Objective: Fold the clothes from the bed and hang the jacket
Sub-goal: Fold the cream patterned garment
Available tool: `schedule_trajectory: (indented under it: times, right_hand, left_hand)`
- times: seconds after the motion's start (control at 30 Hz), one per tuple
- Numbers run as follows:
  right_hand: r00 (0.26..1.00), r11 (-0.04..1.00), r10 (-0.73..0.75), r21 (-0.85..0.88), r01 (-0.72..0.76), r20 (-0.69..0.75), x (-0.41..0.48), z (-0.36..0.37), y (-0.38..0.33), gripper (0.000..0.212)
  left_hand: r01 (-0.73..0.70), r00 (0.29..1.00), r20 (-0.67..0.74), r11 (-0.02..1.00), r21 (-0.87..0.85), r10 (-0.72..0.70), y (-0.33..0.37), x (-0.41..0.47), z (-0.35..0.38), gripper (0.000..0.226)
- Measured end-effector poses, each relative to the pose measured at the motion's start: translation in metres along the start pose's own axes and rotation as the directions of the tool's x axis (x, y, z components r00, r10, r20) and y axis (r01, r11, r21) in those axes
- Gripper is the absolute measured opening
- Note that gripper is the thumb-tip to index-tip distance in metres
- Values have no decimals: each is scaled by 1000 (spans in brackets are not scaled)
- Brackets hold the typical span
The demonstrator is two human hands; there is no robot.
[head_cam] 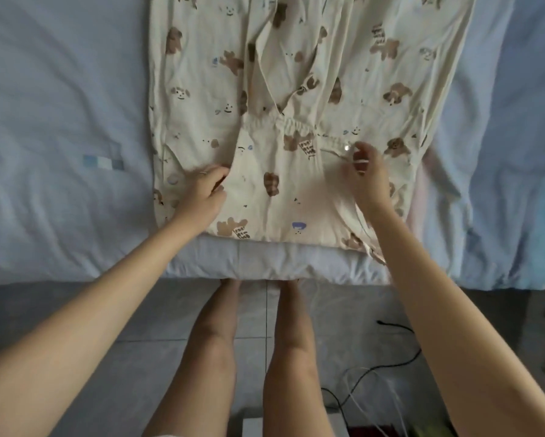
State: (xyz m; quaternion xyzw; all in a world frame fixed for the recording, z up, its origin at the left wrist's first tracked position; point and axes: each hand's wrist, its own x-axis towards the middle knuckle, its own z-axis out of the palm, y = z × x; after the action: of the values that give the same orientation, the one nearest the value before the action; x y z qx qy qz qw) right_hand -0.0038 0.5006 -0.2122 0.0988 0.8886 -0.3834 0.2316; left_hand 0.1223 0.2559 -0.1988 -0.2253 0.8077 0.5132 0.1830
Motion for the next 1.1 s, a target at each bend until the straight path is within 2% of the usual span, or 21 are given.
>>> schedule_trajectory:
  times: [0.1, 0.17, 0.23, 0.33, 0.43, 0.53, 0.63, 0.7, 0.73, 0.77, 0.83, 0.9, 0.93, 0.97, 1.0, 1.07, 1.1]
  right_hand:
    - [998, 997, 47, -58, -45, 40, 27, 7, -10, 28]
    - [997, 998, 57, -33, -55, 58, 32, 7, -13, 25]
    - [998, 999, 36, 23, -37, 43, 33, 6, -15, 20]
    - [998, 992, -36, 118, 41, -45, 37, 3, -25, 10]
    - [994, 983, -103, 152, 106, -28, 47, 8, -39, 11]
    - [990, 990, -141, 7, 141, 22, 56, 21, -41, 6]
    - [987, 988, -152, -42, 150, -45, 52, 25, -35, 12]
    - [932, 932, -320, -233, 277, -171, 36, 25, -32, 16]
    - [894, 893, -404, -295, 340, -195, 26, 25, -30, 15]
    - [891, 883, -426, -288, 371, -158, 17, 27, -30, 14]
    - [960, 943, -274, -184, 279, 51, 1, 34, -30, 24]
    - [976, 994, -92, -34, 100, 196, -5, 42, -26, 31]
    - [981, 998, -50, 35, 44, 190, -5, 46, -25, 25]
    - [989, 997, -31, 80, 20, 143, -3, 48, -23, 12]
    - [997, 995, -27, 102, 18, 79, -1, 48, -23, 10]
    - [999, 993, -25, 116, 30, -46, 3, 45, -19, 28]
    - [997, 991, -12, 132, 22, -75, 4, 45, -18, 30]
  left_hand:
    - [168, 985, 24, 936, -309, -168, 23, 15, 4, 11]
    - [297, 954, 103, 840, -454, -281, 31, 32, 1, 16]
    - [340, 939, 158, 773, -535, -304, 34, 48, -5, 14]
    - [234, 965, 40, 781, -579, -260, 30, 62, -14, 14]
    - [176, 961, -69, 782, -598, -269, 20, 62, -18, 23]
    - [217, 952, -50, 783, -583, -301, 5, 60, -14, 20]
    - [226, 953, -39, 786, -576, -302, 1, 65, -12, 20]
    - [198, 965, -39, 814, -547, -260, 4, 65, -9, 19]
    - [174, 973, -45, 841, -512, -228, 5, 64, -5, 22]
    - [146, 979, -57, 866, -477, -197, 3, 65, -2, 24]
    - [129, 982, -62, 879, -459, -176, 1, 65, 1, 24]
    - [157, 978, -48, 872, -463, -202, 0, 68, -1, 20]
    - [166, 976, -47, 869, -466, -212, 0, 69, -1, 17]
    - [168, 974, -56, 866, -470, -219, 0, 70, 0, 14]
    - [165, 969, -84, 864, -476, -232, 1, 72, 1, 11]
    - [140, 953, -180, 880, -453, -245, 5, 73, 4, 20]
    - [118, 948, -225, 904, -411, -226, 5, 74, 5, 24]
